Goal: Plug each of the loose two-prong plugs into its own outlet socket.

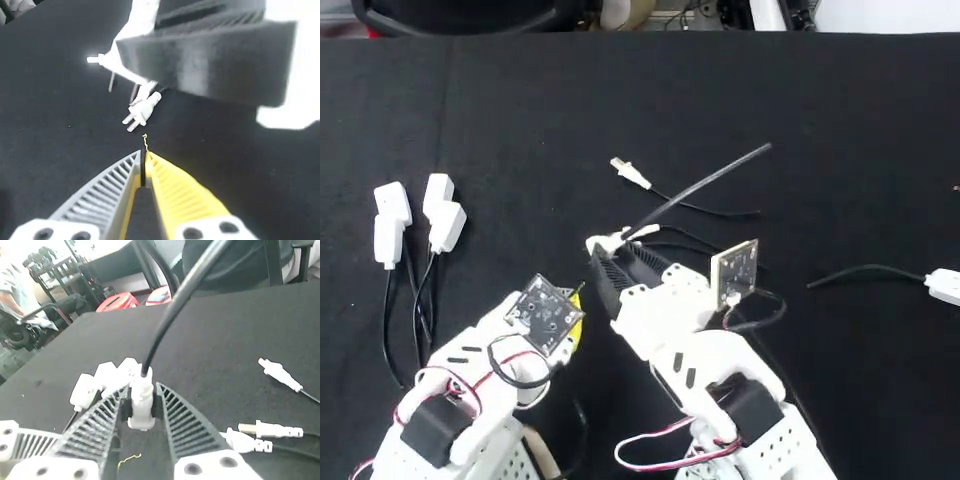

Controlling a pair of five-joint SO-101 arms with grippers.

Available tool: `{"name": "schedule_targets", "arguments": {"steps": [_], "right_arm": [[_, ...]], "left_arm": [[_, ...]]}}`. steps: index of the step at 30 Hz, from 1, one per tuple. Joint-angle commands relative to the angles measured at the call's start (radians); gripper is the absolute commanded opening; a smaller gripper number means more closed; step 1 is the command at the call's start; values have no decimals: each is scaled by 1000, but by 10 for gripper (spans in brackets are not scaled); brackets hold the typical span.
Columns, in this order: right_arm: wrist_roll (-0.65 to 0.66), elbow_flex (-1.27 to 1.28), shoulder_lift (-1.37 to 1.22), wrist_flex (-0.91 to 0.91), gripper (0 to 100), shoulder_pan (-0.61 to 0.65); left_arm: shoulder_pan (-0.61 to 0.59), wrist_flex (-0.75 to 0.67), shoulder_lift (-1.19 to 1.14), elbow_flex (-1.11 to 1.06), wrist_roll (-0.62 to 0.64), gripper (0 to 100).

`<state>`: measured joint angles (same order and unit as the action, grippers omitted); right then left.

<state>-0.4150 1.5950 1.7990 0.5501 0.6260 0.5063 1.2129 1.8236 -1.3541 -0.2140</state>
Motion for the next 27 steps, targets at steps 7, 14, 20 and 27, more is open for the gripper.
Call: {"name": "schedule_targets", "arguments": {"steps": [7, 14, 20, 27], "right_arm": [[-26, -64, 90, 149, 11, 176], [-11, -120, 90, 241, 11, 178], [8, -160, 90, 284, 11, 180], [35, -162, 90, 285, 11, 180]], "left_arm": [[21, 32, 2, 120, -6, 29], [-13, 31, 3, 113, -11, 29], [-77, -3, 2, 48, -12, 32], [-82, -3, 2, 22, -12, 30]]}}
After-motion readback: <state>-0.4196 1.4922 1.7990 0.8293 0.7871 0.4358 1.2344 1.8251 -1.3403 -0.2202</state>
